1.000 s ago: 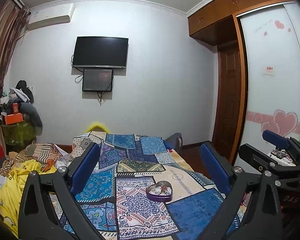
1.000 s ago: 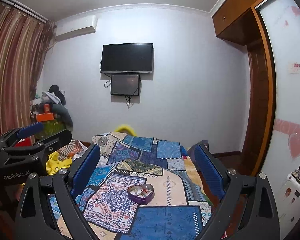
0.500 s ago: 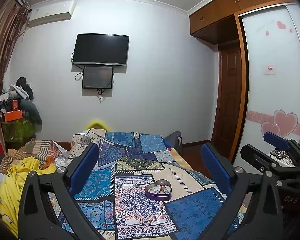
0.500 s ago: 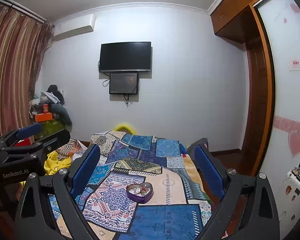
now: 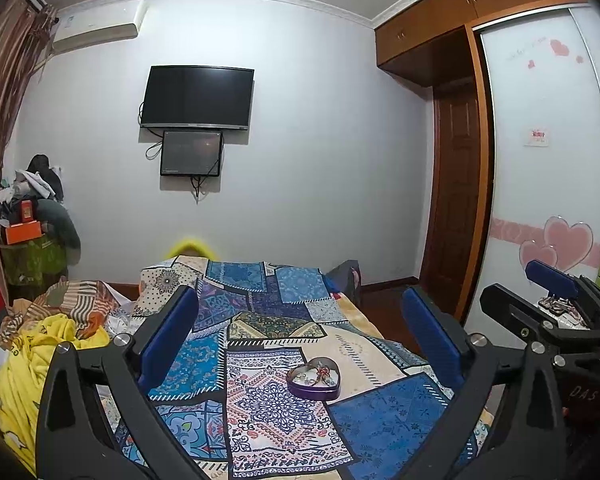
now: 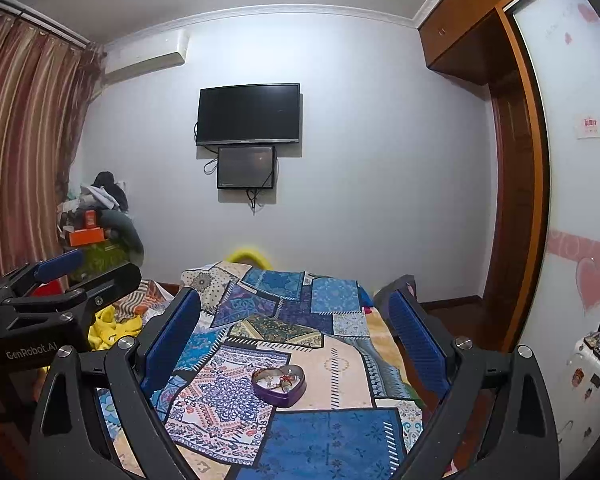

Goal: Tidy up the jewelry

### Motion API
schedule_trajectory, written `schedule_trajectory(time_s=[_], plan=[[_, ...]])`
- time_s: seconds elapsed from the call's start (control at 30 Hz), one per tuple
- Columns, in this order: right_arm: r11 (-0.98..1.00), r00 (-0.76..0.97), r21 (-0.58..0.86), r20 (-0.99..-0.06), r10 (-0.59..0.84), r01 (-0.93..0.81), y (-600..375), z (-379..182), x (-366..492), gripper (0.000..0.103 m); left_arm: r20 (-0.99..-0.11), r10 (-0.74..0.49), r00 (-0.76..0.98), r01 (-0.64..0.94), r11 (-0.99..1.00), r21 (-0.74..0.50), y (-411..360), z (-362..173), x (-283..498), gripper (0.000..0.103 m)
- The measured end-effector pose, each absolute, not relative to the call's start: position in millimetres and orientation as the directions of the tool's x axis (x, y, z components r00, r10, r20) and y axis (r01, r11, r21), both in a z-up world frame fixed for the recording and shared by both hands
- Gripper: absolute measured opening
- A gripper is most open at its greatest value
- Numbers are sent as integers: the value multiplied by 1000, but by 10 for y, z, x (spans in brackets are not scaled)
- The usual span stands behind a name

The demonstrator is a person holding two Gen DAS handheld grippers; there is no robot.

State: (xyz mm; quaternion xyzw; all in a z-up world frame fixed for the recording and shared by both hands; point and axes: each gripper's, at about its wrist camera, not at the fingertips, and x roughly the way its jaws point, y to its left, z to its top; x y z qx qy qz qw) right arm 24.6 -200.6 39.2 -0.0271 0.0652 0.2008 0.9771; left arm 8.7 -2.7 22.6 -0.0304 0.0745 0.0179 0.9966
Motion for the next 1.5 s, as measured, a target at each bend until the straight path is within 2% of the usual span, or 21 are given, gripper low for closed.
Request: schedule_trajectory(time_s=[1.5], plan=[[926,914,10,-153,375,-378,-2051,341,324,94,-173,1,985,-11,998,-56,-91,159,181,103]])
